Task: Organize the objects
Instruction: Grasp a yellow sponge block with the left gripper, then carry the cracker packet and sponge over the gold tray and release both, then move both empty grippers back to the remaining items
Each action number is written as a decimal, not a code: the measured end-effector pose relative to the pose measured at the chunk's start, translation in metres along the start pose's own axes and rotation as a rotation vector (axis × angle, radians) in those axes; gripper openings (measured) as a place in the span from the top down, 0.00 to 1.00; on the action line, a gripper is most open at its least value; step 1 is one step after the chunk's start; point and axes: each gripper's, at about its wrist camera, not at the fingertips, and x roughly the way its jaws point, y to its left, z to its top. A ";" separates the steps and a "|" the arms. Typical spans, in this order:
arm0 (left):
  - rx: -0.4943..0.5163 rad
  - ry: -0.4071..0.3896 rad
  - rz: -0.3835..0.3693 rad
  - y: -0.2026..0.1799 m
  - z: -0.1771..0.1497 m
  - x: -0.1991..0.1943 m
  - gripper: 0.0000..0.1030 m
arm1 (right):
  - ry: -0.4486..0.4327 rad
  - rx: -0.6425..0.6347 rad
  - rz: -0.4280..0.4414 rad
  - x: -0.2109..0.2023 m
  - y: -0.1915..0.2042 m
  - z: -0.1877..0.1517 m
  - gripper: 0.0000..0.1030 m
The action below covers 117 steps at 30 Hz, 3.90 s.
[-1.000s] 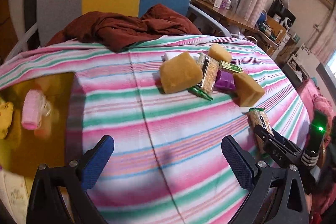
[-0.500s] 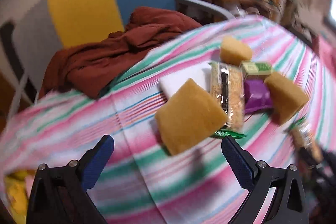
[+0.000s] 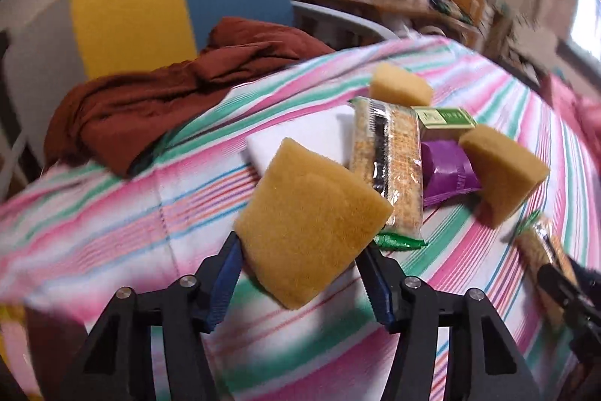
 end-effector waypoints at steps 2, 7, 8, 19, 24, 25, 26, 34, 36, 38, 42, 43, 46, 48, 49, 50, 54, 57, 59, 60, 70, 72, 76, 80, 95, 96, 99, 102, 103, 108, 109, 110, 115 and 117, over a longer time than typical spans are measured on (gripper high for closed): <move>-0.034 -0.027 0.022 -0.001 -0.006 -0.009 0.44 | -0.002 0.000 0.000 0.000 -0.001 0.000 0.55; -0.080 -0.071 0.071 -0.006 -0.030 -0.030 0.46 | -0.015 -0.015 -0.032 -0.003 0.003 0.000 0.56; -0.082 -0.086 0.078 -0.009 -0.034 -0.037 0.46 | -0.022 -0.015 -0.044 -0.004 0.003 -0.001 0.56; -0.108 -0.116 0.029 -0.010 -0.067 -0.072 0.47 | -0.013 0.011 0.000 -0.036 0.019 -0.020 0.56; -0.158 -0.126 -0.041 0.000 -0.072 -0.102 0.47 | -0.015 0.004 0.051 -0.054 0.041 -0.019 0.56; -0.168 -0.130 -0.049 0.003 -0.073 -0.111 0.47 | -0.012 0.000 0.062 -0.057 0.047 -0.020 0.56; -0.176 -0.130 -0.056 0.005 -0.074 -0.118 0.47 | -0.010 -0.005 0.080 -0.060 0.054 -0.019 0.56; -0.253 -0.162 -0.075 0.061 -0.076 -0.183 0.47 | -0.012 -0.118 0.222 -0.084 0.122 -0.019 0.56; -0.290 -0.163 -0.053 0.086 -0.078 -0.195 0.47 | -0.009 -0.136 0.269 -0.089 0.139 -0.018 0.56; -0.327 -0.145 -0.039 0.112 -0.081 -0.201 0.46 | 0.005 -0.161 0.317 -0.092 0.158 -0.019 0.56; -0.417 -0.118 0.011 0.165 -0.090 -0.208 0.46 | 0.049 -0.218 0.398 -0.093 0.201 -0.023 0.56; -0.430 -0.109 0.021 0.175 -0.093 -0.208 0.46 | 0.063 -0.230 0.417 -0.092 0.213 -0.025 0.56; -0.468 -0.064 0.054 0.206 -0.099 -0.203 0.45 | 0.100 -0.274 0.468 -0.090 0.244 -0.030 0.56; -0.487 -0.015 0.068 0.225 -0.102 -0.194 0.45 | 0.121 -0.316 0.490 -0.088 0.265 -0.034 0.56; -0.504 0.005 0.067 0.234 -0.104 -0.189 0.45 | 0.128 -0.335 0.499 -0.087 0.273 -0.035 0.56; -0.521 0.038 0.069 0.243 -0.106 -0.182 0.45 | 0.145 -0.358 0.504 -0.085 0.284 -0.039 0.56; -0.571 0.159 0.065 0.269 -0.114 -0.153 0.45 | 0.203 -0.395 0.529 -0.076 0.310 -0.048 0.56; -0.604 0.205 0.061 0.281 -0.119 -0.139 0.44 | 0.239 -0.413 0.533 -0.068 0.324 -0.055 0.56; -0.618 0.234 0.047 0.286 -0.120 -0.129 0.41 | 0.267 -0.418 0.531 -0.061 0.331 -0.060 0.56; -0.628 0.231 0.045 0.289 -0.119 -0.127 0.39 | 0.278 -0.420 0.534 -0.059 0.333 -0.062 0.56; -0.628 0.103 0.119 0.288 -0.111 -0.175 0.01 | 0.335 -0.452 0.528 -0.040 0.354 -0.077 0.56; -0.627 0.047 0.184 0.288 -0.114 -0.193 0.01 | 0.347 -0.451 0.529 -0.035 0.357 -0.080 0.56; -0.706 -0.085 0.282 0.290 -0.129 -0.229 0.00 | 0.354 -0.426 0.540 -0.031 0.366 -0.083 0.54; -0.770 -0.137 0.328 0.293 -0.148 -0.247 0.00 | 0.404 -0.357 0.587 -0.022 0.375 -0.080 0.40; -0.719 -0.142 0.279 0.249 -0.156 -0.247 0.00 | 0.216 -0.323 0.532 -0.071 0.312 -0.060 0.36; -0.706 -0.147 0.269 0.244 -0.154 -0.247 0.00 | 0.205 -0.317 0.523 -0.073 0.307 -0.058 0.36; -0.650 -0.156 0.222 0.224 -0.145 -0.247 0.00 | 0.176 -0.305 0.497 -0.077 0.292 -0.054 0.36; -0.594 -0.168 0.177 0.200 -0.136 -0.248 0.00 | 0.145 -0.289 0.464 -0.081 0.275 -0.048 0.36; -0.575 -0.169 0.166 0.192 -0.133 -0.248 0.00 | 0.137 -0.283 0.457 -0.082 0.269 -0.047 0.36; -0.507 -0.160 0.101 0.155 -0.121 -0.242 0.00 | 0.113 -0.226 0.408 -0.081 0.237 -0.040 0.36; -0.497 -0.156 0.091 0.149 -0.119 -0.240 0.00 | 0.114 -0.215 0.400 -0.081 0.231 -0.040 0.36; -0.486 -0.153 0.085 0.143 -0.116 -0.238 0.00 | 0.115 -0.205 0.394 -0.080 0.224 -0.039 0.36; -0.443 -0.146 0.056 0.113 -0.107 -0.235 0.00 | 0.085 -0.179 0.339 -0.079 0.195 -0.037 0.36; -0.414 -0.131 0.036 0.100 -0.104 -0.230 0.00 | 0.071 -0.171 0.310 -0.078 0.181 -0.037 0.36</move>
